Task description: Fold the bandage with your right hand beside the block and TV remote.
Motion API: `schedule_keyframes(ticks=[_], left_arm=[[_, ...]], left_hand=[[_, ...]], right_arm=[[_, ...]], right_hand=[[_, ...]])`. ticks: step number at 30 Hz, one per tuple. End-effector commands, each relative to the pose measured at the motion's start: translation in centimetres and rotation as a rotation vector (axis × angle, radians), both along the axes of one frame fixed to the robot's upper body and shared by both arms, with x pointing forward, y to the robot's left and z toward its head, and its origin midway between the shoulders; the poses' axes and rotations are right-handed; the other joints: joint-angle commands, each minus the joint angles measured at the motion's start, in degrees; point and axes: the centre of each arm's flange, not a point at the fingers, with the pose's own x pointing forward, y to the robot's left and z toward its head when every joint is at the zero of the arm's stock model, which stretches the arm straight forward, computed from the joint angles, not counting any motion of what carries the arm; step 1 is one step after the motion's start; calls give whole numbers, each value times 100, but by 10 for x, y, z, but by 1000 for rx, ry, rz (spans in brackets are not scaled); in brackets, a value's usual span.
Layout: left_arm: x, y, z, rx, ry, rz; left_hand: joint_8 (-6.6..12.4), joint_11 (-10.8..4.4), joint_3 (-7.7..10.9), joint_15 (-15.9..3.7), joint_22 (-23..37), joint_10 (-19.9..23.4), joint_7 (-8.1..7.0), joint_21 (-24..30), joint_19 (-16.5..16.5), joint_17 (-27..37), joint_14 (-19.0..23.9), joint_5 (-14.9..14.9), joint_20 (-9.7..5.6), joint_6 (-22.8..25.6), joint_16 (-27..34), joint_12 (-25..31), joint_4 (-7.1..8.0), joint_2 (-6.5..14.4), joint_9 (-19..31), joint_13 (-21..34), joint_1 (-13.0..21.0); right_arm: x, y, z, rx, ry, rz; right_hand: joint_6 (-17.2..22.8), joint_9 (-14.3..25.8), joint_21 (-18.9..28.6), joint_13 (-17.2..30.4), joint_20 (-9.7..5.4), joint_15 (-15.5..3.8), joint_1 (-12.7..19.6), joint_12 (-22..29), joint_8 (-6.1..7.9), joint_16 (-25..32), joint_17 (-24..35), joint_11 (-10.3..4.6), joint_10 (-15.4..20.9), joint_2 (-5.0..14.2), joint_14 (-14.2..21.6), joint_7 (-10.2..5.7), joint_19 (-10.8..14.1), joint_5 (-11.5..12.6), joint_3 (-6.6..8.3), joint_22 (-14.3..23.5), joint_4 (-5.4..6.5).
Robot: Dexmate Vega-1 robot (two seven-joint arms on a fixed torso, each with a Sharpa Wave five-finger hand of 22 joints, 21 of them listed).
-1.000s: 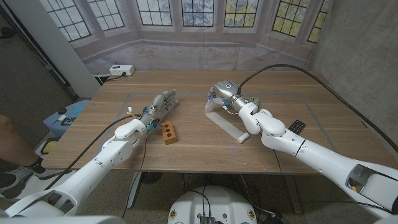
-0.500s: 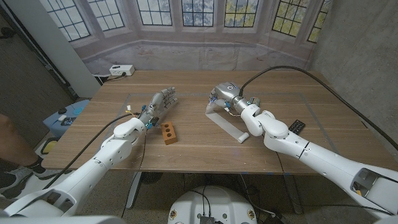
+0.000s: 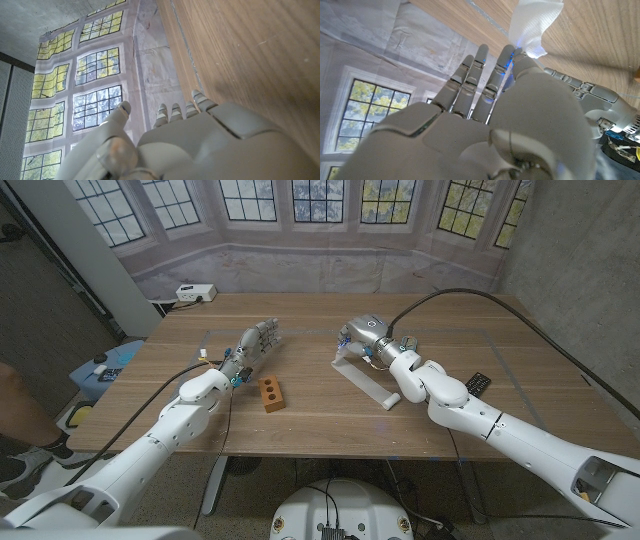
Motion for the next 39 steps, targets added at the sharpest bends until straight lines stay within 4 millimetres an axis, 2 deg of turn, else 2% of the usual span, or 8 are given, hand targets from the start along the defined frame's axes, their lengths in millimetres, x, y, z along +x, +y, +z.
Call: schedule_keyframes(ticks=[1, 15, 39], left_arm=[[-1, 3, 2, 4, -4, -2], [-4, 1, 2, 8, -7, 1], [-3, -3, 6, 14, -19, -6]], left_hand=[[-3, 34, 36, 36, 32, 25, 4, 19, 3, 10, 27, -19, 70, 42, -8, -12, -20, 41, 8, 19, -4], [-6, 31, 37, 39, 32, 21, -2, 17, -2, 9, 20, -18, 69, 36, -11, -14, -26, 40, 8, 19, -6], [-3, 22, 40, 34, 32, 23, -2, 17, -5, 8, 13, -18, 71, 41, -12, -14, -35, 43, 8, 19, -7]], right_arm=[[-7, -7, -3, 6, 1, -19], [-17, -14, -8, 33, 7, -42], [-34, -25, -29, 104, 38, -88]], right_hand=[[51, 34, 23, 31, -513, -841, 62, 29, -6, -12, 23, -10, 56, 4, 68, 6, 52, -2, -22, 22, -16], [61, 35, 23, 31, -515, -838, 69, 29, -10, -38, 41, -14, 58, 1, 70, -1, 53, -1, -30, 22, -17], [53, 37, 20, 28, -512, -840, 79, 24, -25, -68, 75, -11, 54, 9, 89, 3, 43, 0, -43, 22, -12]])
